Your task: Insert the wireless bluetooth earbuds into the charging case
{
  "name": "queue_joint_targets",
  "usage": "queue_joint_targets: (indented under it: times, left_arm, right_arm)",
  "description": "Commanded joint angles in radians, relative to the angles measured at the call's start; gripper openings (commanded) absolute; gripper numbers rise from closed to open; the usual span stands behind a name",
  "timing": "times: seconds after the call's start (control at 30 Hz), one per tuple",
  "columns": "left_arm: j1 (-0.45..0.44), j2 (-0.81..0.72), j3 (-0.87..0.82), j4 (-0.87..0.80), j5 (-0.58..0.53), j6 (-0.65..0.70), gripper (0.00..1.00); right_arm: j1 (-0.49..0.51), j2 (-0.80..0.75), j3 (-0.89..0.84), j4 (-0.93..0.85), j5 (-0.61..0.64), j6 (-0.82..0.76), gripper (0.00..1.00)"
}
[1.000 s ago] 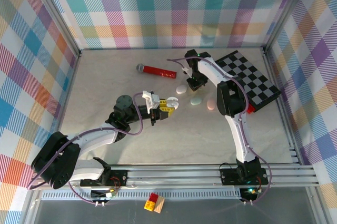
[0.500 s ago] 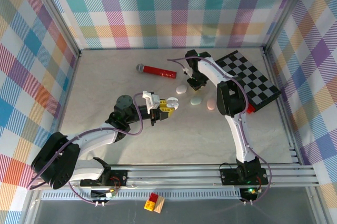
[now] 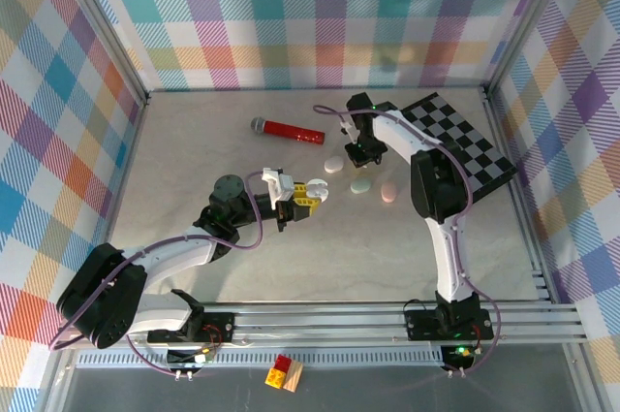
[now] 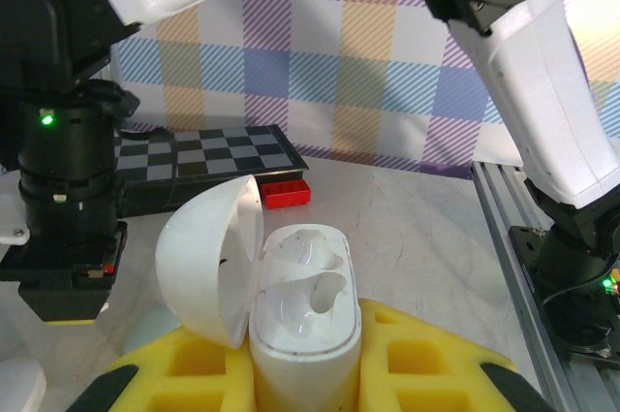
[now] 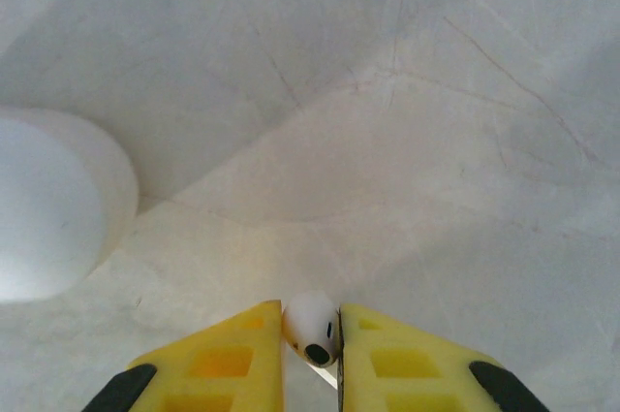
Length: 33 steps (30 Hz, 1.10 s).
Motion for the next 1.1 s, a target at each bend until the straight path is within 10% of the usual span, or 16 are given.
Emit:
queue_joint_targets:
  times: [0.0, 1.07]
  left_arm:
    - [0.011, -0.008, 0.004, 0.026, -0.004, 0.014, 0.11]
    - [-0.113, 0.246, 0.144, 0.152, -0.368, 0.069, 0.12]
  right_arm:
    - [-0.01, -0.107, -0.082, 0.118, -0.06, 0.084, 0.17]
    - [-0.021, -1.042, -0.944, 0.861, -0.525, 0.426, 0.16]
